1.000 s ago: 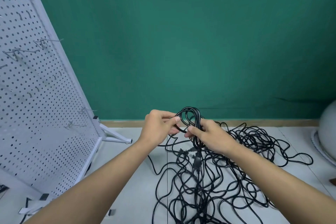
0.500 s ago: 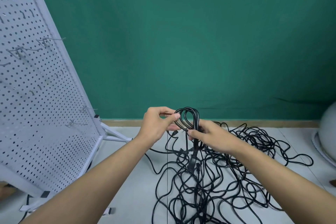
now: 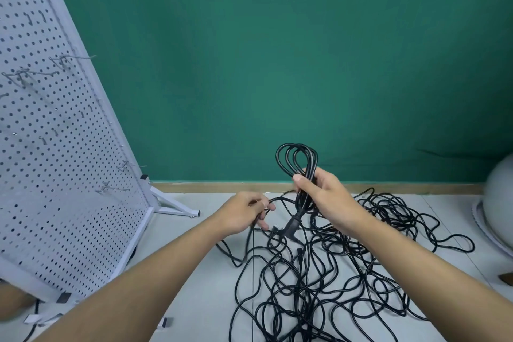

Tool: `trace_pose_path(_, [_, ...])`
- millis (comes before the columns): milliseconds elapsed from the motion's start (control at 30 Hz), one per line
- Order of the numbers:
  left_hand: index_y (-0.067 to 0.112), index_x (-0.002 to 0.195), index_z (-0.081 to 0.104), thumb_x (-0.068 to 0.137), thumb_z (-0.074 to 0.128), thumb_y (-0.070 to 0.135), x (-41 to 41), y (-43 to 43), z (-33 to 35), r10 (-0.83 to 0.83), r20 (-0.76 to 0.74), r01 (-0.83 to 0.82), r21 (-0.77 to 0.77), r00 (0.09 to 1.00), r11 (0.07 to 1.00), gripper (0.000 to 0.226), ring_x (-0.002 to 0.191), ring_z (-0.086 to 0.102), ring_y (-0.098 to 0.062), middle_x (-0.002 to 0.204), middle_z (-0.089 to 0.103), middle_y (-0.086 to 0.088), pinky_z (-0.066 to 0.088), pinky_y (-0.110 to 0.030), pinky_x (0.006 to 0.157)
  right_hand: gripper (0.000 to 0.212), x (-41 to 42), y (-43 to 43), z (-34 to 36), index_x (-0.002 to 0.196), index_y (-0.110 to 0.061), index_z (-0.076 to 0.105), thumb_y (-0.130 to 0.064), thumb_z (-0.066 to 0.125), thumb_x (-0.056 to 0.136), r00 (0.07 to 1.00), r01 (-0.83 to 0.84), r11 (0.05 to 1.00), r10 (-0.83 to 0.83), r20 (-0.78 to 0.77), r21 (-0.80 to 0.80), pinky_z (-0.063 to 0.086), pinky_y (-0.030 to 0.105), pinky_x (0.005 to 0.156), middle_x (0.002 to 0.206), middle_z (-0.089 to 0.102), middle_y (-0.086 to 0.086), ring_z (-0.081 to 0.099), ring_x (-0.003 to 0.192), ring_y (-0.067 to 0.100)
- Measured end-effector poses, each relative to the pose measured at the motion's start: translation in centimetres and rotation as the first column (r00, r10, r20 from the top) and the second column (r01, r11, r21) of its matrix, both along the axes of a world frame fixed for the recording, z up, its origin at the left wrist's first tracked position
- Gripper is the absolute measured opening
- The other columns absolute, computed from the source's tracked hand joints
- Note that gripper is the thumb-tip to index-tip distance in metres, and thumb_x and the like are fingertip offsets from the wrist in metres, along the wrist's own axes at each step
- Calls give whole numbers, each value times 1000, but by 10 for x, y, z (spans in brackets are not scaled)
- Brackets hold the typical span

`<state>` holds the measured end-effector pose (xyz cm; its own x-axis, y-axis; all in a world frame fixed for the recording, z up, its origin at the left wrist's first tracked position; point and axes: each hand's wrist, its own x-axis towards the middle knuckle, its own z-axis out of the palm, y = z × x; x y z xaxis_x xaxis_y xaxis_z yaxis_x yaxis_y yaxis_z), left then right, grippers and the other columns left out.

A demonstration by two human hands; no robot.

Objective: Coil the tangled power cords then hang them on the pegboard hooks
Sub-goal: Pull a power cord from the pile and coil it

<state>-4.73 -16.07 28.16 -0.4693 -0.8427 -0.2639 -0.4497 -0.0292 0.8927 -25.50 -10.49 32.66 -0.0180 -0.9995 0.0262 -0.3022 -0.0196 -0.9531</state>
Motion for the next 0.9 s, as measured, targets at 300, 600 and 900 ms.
trace_pose_path(300, [16,110,73,107,52,31,-7,2,28,-118,418,353,-544,901,761,26,87,52,-14,94,54,9,45,-33,81,24,-1,-1,-8,89,-18,59,-35,56,105,873,64,998,-71,-483,-31,38,11,59,74,58,-8,51,69,7])
trace_pose_path(600, [14,94,62,96,72,23,-5,5,52,-97,211,230,-808,973,543,14,73,49,-9,93,51,8,42,-23,68,17,3,1,-6,102,-25,68,-31,54,107,917,-113,990,136,-374,83,49,27,84,98,75,-5,67,96,11])
trace_pose_path(900, [24,84,71,75,91,30,-2,0,45,-13,-33,-13,-693,999,720,22,66,47,-10,83,57,9,39,-15,65,26,5,9,-1,116,-7,65,-28,54,107,911,-351,901,391,-130,255,52,21,85,98,77,-3,67,92,4])
